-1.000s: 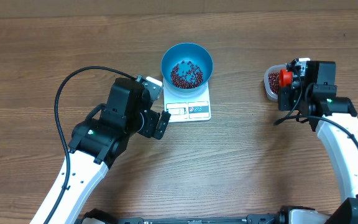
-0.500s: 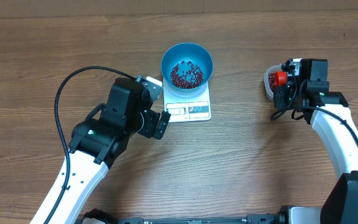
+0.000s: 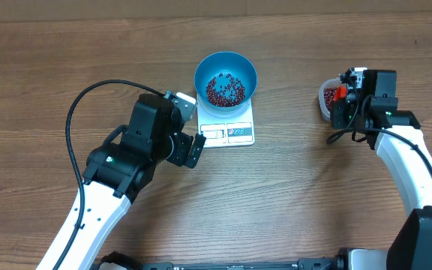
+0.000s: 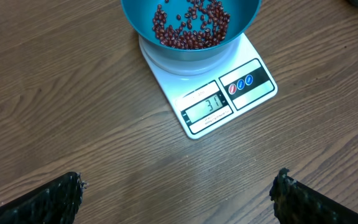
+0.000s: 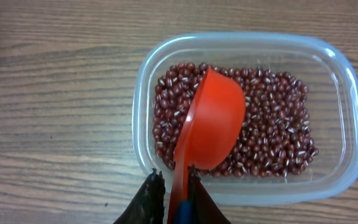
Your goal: Scoop item into bowl and weigh 150g on scale
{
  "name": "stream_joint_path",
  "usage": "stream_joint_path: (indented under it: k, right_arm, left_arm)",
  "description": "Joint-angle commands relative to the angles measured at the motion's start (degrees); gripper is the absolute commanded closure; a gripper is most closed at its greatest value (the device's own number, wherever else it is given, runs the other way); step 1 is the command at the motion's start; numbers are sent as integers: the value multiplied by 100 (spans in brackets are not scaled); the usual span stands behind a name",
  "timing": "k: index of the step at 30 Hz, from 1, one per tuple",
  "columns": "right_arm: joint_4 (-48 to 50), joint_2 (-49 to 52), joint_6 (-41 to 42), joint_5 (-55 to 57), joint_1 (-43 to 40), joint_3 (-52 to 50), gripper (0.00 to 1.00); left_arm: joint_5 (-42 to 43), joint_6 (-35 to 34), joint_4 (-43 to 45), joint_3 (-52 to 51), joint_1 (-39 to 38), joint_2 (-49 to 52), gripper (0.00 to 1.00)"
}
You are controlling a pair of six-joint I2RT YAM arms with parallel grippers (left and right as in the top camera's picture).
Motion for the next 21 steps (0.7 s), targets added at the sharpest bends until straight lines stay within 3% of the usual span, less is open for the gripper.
stream_joint_path:
  k: [1, 10, 16, 18, 19, 21]
  right_arm:
    - [85, -2, 9, -44, -17, 9, 88]
    - [87, -2, 46, 205, -17, 9, 87]
    - [90, -2, 494, 601, -17, 9, 83]
    - [90, -2, 590, 632, -17, 9, 87]
    - [90, -2, 629, 643, -17, 9, 95]
    - [85, -2, 629, 640, -17, 9, 96]
  left_arm:
    - [-61, -50, 17, -24, -15, 33, 1]
    - [-59, -50, 17, -24, -15, 33, 0]
    - [-59, -50, 17, -24, -15, 33, 0]
    - [-61, -50, 17, -24, -15, 33, 0]
    - [-61, -50, 17, -24, -15, 33, 0]
    - [-61, -50, 17, -24, -15, 33, 0]
